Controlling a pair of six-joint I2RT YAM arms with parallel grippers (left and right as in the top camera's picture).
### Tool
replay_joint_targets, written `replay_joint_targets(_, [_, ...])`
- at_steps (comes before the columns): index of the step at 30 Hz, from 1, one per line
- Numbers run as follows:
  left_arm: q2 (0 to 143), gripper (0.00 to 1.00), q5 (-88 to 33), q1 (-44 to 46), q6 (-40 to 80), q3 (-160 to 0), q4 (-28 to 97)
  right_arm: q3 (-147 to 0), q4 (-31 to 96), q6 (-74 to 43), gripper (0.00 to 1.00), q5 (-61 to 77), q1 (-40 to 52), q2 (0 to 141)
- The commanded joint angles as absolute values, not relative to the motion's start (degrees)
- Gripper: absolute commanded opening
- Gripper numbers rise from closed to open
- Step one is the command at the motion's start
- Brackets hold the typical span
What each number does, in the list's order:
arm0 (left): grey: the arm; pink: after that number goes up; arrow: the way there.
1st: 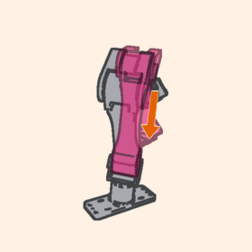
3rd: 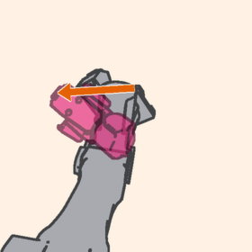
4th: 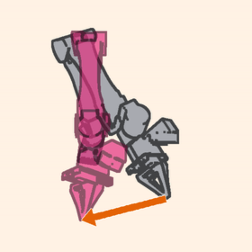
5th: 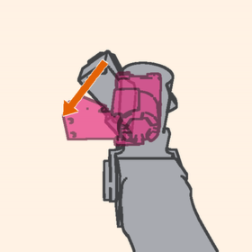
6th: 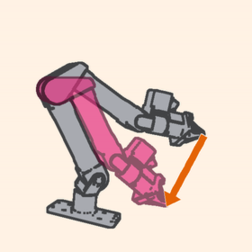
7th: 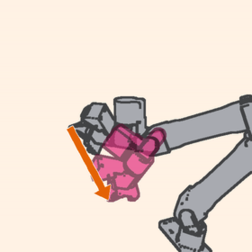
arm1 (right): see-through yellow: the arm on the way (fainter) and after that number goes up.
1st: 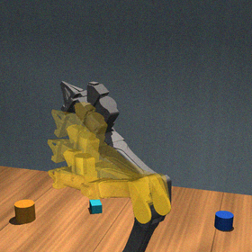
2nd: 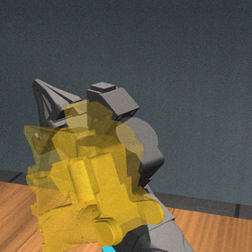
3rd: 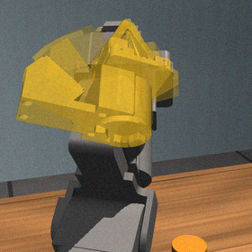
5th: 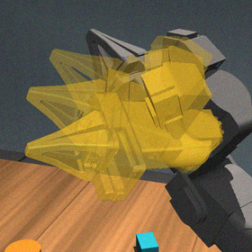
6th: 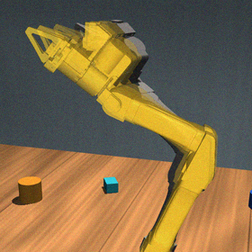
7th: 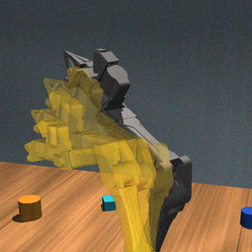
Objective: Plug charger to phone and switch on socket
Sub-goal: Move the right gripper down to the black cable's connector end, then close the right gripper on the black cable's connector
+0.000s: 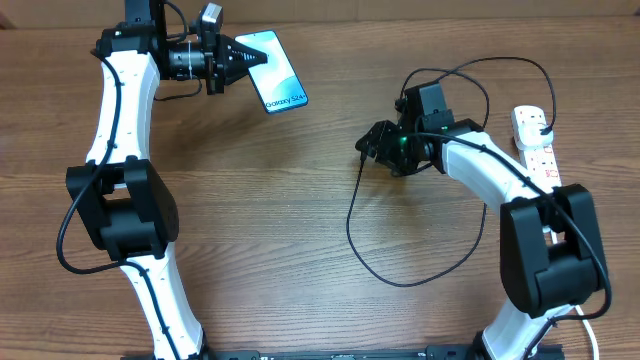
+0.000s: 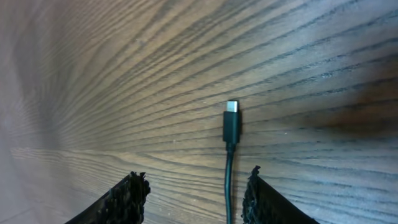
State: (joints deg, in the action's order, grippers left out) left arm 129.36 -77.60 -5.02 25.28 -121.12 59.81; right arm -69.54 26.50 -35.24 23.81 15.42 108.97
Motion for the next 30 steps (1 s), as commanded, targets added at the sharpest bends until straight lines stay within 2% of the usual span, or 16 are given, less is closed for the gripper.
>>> replay_joint_targets(1, [129.1,0.04,-80.8,-5.2,24.4,-122.0,59.7,-70.8,25.5,-34.6,0.52,24.9,15.5,111.0])
replay_joint_targets(8, [129.1,0.04,-80.8,-5.2,24.4,-122.0,59.7,-70.7,25.1,-34.7,0.45,24.2,16.5,113.4])
replay_joint_targets(30, [129.1,0.04,-80.9,-5.2,24.4,-122.0,59.8,-70.4,22.9,-35.3,0.39,21.6,19.6,118.0])
